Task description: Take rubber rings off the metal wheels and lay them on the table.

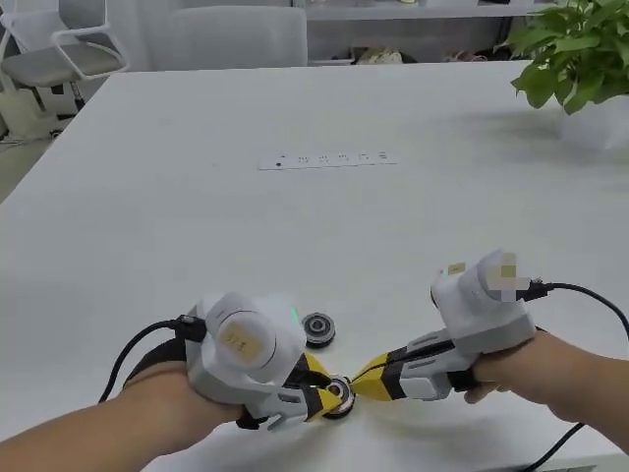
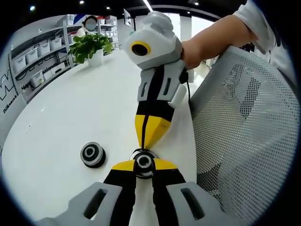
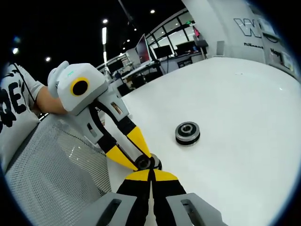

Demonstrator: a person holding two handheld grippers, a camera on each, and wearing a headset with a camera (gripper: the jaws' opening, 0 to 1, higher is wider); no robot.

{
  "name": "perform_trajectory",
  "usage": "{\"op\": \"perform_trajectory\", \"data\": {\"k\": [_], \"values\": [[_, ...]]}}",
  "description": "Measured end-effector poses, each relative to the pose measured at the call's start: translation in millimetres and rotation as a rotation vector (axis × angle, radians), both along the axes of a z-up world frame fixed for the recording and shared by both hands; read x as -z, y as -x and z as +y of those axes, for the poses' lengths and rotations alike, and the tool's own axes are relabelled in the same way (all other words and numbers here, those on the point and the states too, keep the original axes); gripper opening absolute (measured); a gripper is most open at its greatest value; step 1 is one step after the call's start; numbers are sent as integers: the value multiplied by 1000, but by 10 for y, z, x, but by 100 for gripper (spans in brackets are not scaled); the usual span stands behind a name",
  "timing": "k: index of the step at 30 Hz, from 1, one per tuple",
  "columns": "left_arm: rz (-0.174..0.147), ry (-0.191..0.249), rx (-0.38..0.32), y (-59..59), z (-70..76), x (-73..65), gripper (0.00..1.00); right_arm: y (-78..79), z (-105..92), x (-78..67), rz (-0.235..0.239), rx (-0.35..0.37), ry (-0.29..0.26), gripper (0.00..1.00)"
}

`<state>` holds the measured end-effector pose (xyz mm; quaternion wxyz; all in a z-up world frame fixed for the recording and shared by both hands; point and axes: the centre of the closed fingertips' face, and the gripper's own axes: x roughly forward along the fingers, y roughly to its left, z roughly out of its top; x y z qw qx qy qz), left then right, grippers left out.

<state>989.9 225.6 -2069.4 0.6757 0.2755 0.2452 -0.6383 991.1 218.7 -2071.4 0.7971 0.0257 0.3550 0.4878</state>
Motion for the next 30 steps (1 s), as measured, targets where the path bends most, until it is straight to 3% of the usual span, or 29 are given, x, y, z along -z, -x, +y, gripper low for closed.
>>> {"op": "perform_trajectory", "data": {"k": [19, 30], "values": [[3, -1, -3, -3, 1, 0, 7, 33, 71, -24, -2, -22, -5, 0], [4, -1, -4, -1, 2, -3, 7, 41, 104, -30, -45, -59, 37, 0]]}}
